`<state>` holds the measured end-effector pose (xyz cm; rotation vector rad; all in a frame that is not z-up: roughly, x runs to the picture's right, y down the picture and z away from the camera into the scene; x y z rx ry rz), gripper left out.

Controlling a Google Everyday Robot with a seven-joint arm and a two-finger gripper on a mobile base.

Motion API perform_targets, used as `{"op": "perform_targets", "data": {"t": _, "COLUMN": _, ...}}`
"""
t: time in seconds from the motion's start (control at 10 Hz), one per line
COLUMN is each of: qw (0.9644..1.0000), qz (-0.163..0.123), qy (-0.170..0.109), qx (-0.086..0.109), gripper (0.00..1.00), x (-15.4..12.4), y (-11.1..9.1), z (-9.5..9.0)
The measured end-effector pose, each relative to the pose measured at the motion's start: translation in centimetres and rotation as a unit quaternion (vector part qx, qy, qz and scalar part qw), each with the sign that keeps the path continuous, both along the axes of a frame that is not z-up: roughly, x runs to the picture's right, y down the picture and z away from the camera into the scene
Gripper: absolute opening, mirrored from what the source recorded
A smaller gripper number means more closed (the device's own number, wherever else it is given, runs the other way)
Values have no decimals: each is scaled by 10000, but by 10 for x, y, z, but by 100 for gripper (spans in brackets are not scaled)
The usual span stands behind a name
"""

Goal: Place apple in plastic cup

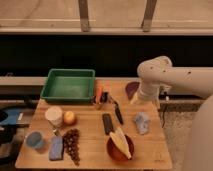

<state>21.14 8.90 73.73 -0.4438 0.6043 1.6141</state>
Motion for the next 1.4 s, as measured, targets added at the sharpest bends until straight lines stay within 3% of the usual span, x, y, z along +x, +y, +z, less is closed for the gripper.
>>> {"op": "perform_targets", "data": {"t": 0.5, "qw": 9975, "qz": -573, "qy": -357, "qx": 191, "gripper": 80, "x": -48, "y": -23, "z": 4}}
{"op": "perform_targets", "data": {"t": 0.8, "qw": 9918, "qz": -941, "qy": -825, "qx": 253, "gripper": 80, "x": -109, "y": -35, "z": 3}}
{"op": "perform_targets", "data": {"t": 0.9, "qw": 9880, "qz": -1108, "qy": -1041, "qx": 266, "gripper": 80, "x": -138, "y": -36, "z": 2}}
{"op": "perform_targets", "data": {"t": 1.1, "qw": 9767, "qz": -1500, "qy": -1516, "qx": 250, "gripper": 80, "x": -200, "y": -30, "z": -5}}
{"op": "perform_targets", "data": {"t": 1.2, "qw": 9664, "qz": -1767, "qy": -1850, "qx": 239, "gripper": 80, "x": -238, "y": -21, "z": -14}}
{"op": "perform_targets", "data": {"t": 1.4, "qw": 9461, "qz": -2172, "qy": -2390, "qx": 225, "gripper": 80, "x": -284, "y": -4, "z": -32}}
